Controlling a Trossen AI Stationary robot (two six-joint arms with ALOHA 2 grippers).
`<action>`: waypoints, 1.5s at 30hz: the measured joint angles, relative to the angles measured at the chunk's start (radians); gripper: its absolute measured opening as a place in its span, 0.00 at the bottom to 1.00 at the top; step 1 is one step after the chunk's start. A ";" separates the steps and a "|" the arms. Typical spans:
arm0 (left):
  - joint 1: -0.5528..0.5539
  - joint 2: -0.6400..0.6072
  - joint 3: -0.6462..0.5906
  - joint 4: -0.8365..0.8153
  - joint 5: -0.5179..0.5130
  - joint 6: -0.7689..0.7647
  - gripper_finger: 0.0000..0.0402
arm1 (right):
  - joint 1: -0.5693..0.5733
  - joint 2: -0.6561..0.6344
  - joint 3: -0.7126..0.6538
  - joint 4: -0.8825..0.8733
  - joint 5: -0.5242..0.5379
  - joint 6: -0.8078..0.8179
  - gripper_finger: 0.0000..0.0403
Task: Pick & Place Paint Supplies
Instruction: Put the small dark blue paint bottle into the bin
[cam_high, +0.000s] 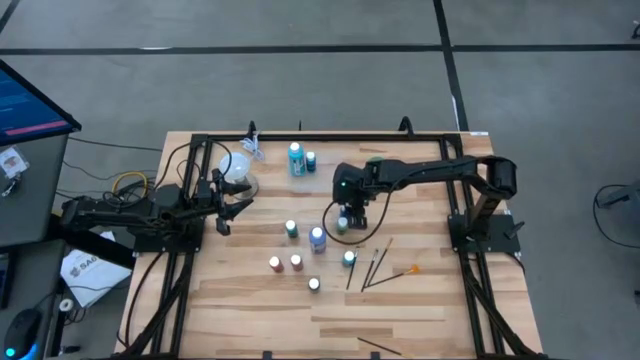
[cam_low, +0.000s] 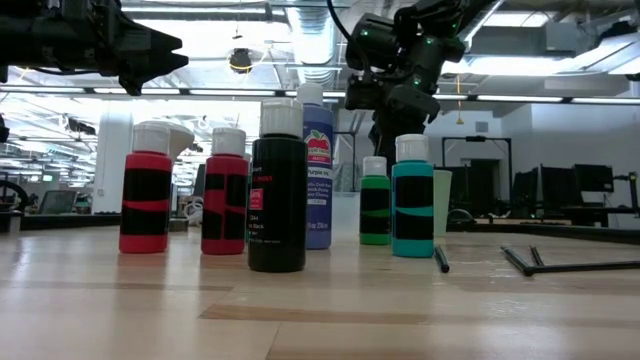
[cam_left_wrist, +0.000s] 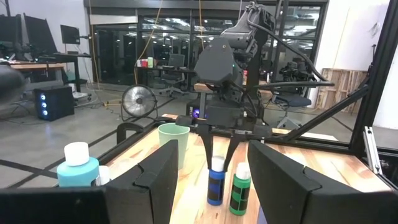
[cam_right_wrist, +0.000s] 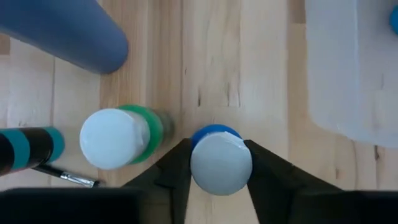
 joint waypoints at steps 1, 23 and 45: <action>0.000 0.000 0.000 0.000 0.000 0.000 0.44 | 0.000 0.000 0.000 0.000 0.000 -0.004 0.27; 0.000 0.000 0.000 -0.001 0.000 0.000 0.44 | -0.119 0.002 0.371 -0.126 0.033 -0.093 0.27; 0.000 0.000 0.000 -0.008 -0.001 0.000 0.44 | -0.315 0.291 0.554 -0.150 -0.010 -0.056 0.27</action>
